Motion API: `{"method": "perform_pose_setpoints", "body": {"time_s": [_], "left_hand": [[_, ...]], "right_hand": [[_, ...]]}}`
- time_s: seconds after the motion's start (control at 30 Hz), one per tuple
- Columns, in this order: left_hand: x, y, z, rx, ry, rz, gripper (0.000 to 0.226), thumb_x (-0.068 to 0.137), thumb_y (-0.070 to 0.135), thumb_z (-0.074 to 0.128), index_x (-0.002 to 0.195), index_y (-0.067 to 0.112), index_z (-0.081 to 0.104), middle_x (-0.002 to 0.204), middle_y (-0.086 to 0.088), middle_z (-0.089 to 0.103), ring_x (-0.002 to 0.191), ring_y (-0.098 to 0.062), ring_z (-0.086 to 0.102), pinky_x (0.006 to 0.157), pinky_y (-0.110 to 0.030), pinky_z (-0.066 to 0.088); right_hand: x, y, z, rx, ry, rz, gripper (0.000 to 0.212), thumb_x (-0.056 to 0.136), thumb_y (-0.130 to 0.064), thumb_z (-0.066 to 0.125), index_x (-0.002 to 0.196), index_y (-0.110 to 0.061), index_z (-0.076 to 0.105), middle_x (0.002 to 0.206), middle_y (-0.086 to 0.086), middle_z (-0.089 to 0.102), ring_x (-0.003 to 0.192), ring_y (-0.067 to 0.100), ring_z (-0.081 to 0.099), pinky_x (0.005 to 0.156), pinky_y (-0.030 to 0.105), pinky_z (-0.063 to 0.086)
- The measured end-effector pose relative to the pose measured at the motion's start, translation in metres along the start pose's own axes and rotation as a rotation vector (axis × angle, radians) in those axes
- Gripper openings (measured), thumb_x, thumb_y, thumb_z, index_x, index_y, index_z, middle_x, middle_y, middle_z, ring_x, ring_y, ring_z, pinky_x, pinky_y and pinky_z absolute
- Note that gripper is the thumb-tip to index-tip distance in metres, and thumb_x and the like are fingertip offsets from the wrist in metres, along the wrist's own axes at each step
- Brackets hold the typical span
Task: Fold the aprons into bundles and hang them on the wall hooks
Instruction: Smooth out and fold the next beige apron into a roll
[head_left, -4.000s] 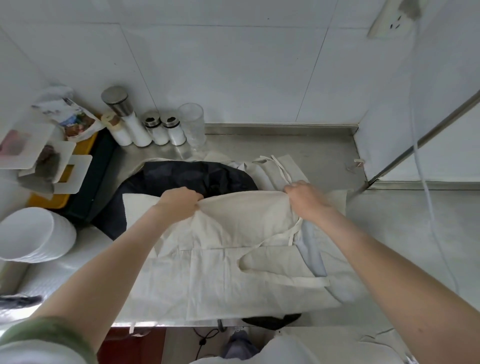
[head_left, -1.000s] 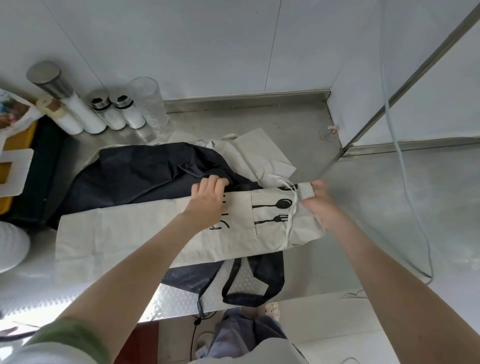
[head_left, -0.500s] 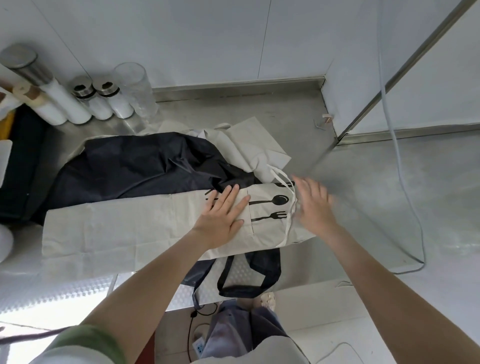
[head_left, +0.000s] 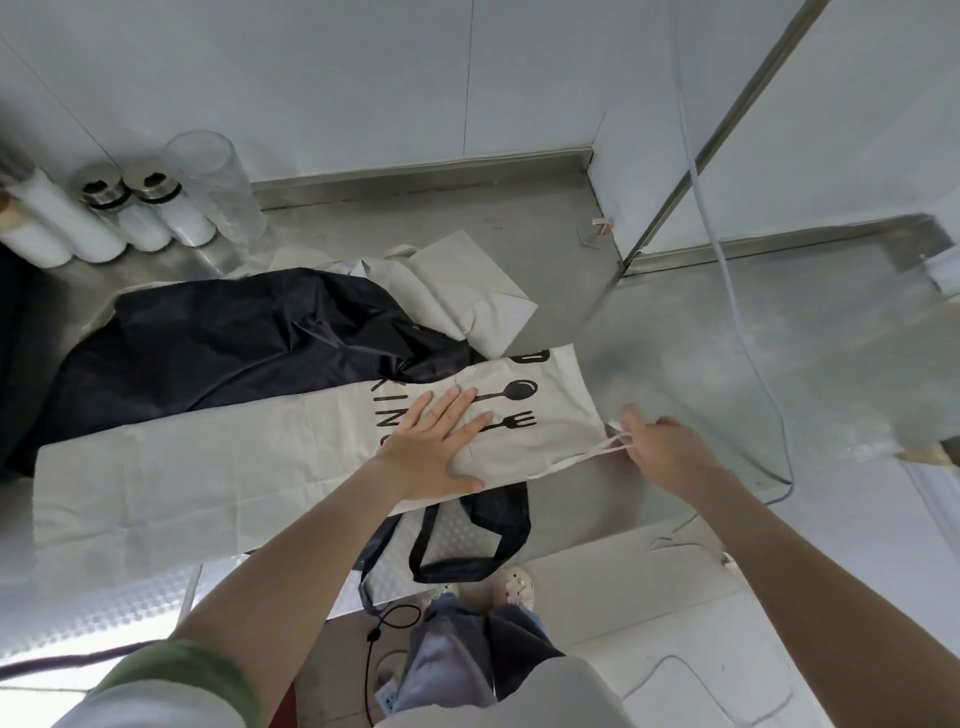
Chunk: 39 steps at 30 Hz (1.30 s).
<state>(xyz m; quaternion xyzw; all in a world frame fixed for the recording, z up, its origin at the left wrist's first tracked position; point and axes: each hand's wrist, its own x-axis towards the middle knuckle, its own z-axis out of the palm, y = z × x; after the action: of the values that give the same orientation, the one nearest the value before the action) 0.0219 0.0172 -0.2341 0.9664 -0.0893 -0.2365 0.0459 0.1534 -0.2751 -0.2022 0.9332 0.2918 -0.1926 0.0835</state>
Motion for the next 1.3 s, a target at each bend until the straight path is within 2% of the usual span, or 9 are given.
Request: {"method": "perform_pose_setpoints", "body": {"time_s": [0.13, 0.27, 0.37, 0.53, 0.67, 0.83, 0.93, 1.13, 1.3], "left_hand": [[0.001, 0.000, 0.001, 0.007, -0.014, 0.002, 0.090, 0.086, 0.075, 0.032, 0.150, 0.034, -0.018, 0.154, 0.001, -0.034, 0.139, -0.014, -0.034, 0.116, -0.041, -0.020], [0.002, 0.002, 0.002, 0.016, -0.014, -0.010, 0.088, 0.083, 0.078, 0.018, 0.146, 0.035, -0.025, 0.152, 0.002, -0.036, 0.140, -0.016, -0.034, 0.116, -0.042, -0.020], [-0.003, 0.002, 0.005, -0.033, 0.100, 0.012, 0.079, 0.083, 0.077, -0.005, 0.148, 0.034, -0.021, 0.157, -0.001, -0.028, 0.144, -0.019, -0.026, 0.118, -0.041, -0.015], [-0.027, -0.014, 0.020, -0.052, 0.222, -0.152, 0.064, 0.100, 0.057, 0.007, 0.155, 0.024, 0.008, 0.161, -0.010, 0.009, 0.147, -0.028, 0.010, 0.116, -0.045, 0.005], [-0.056, -0.042, 0.041, -0.162, 0.203, -0.308, 0.068, 0.097, 0.061, -0.001, 0.154, 0.025, 0.007, 0.160, -0.007, 0.009, 0.147, -0.026, 0.013, 0.117, -0.044, 0.002], [-0.085, -0.067, 0.057, -0.202, 0.171, -0.513, 0.086, 0.071, 0.072, -0.032, 0.145, 0.030, -0.024, 0.154, 0.005, -0.026, 0.144, -0.015, -0.021, 0.118, -0.041, -0.013], [-0.097, -0.077, 0.060, -0.193, 0.109, -0.634, 0.079, 0.076, 0.071, -0.023, 0.143, 0.030, -0.030, 0.152, 0.006, -0.032, 0.145, -0.018, -0.022, 0.118, -0.046, -0.011], [-0.102, -0.103, 0.030, -0.102, 0.145, -0.646, 0.082, 0.094, 0.062, 0.034, 0.154, 0.018, -0.001, 0.161, -0.004, 0.000, 0.149, -0.022, -0.004, 0.116, -0.051, -0.011], [-0.097, -0.127, -0.006, 0.012, 0.116, -0.551, 0.054, 0.087, 0.054, 0.053, 0.130, 0.021, 0.045, 0.121, 0.002, 0.047, 0.116, -0.018, 0.043, 0.102, -0.038, 0.023]], "right_hand": [[-0.010, 0.026, 0.002, -0.069, -0.067, 0.323, 0.049, 0.091, -0.010, 0.045, 0.137, -0.011, 0.027, 0.114, 0.003, 0.066, 0.112, 0.023, 0.061, 0.096, 0.030, 0.038], [-0.005, 0.027, -0.002, 0.019, -0.106, 0.373, 0.070, 0.080, -0.020, 0.056, 0.143, -0.022, 0.024, 0.137, 0.003, 0.042, 0.130, 0.024, 0.040, 0.107, 0.039, 0.026], [0.014, -0.005, -0.022, 0.209, -0.068, 0.276, 0.078, 0.080, -0.019, 0.055, 0.149, -0.026, 0.019, 0.151, 0.005, 0.024, 0.140, 0.024, 0.022, 0.113, 0.037, 0.013], [0.029, -0.100, -0.045, 0.384, 0.185, -0.226, 0.070, 0.093, -0.017, 0.044, 0.153, -0.025, 0.010, 0.159, -0.003, 0.012, 0.147, 0.018, 0.008, 0.117, 0.032, 0.008], [0.033, -0.162, -0.012, 0.182, 0.007, -0.522, 0.059, 0.095, -0.044, 0.007, 0.152, -0.036, -0.006, 0.159, -0.013, -0.012, 0.142, 0.004, -0.021, 0.118, 0.033, -0.011], [0.044, -0.150, 0.015, 0.053, -0.049, -0.461, 0.073, 0.081, -0.061, -0.015, 0.148, -0.033, -0.021, 0.155, -0.017, -0.025, 0.134, -0.001, -0.034, 0.118, 0.037, -0.015], [0.044, -0.140, 0.011, -0.010, -0.087, -0.439, 0.087, 0.069, -0.074, -0.027, 0.146, -0.034, -0.024, 0.152, -0.020, -0.029, 0.138, 0.001, -0.031, 0.117, 0.036, -0.016], [0.057, -0.155, -0.031, 0.069, 0.014, -0.462, 0.059, 0.090, -0.035, 0.044, 0.146, -0.025, 0.027, 0.149, -0.009, 0.027, 0.138, 0.014, 0.022, 0.111, 0.028, 0.011], [0.083, -0.192, -0.050, 0.064, 0.011, -0.432, 0.070, 0.092, -0.021, 0.052, 0.152, -0.018, 0.015, 0.156, 0.000, 0.018, 0.143, 0.020, 0.016, 0.117, 0.032, 0.008]]}}
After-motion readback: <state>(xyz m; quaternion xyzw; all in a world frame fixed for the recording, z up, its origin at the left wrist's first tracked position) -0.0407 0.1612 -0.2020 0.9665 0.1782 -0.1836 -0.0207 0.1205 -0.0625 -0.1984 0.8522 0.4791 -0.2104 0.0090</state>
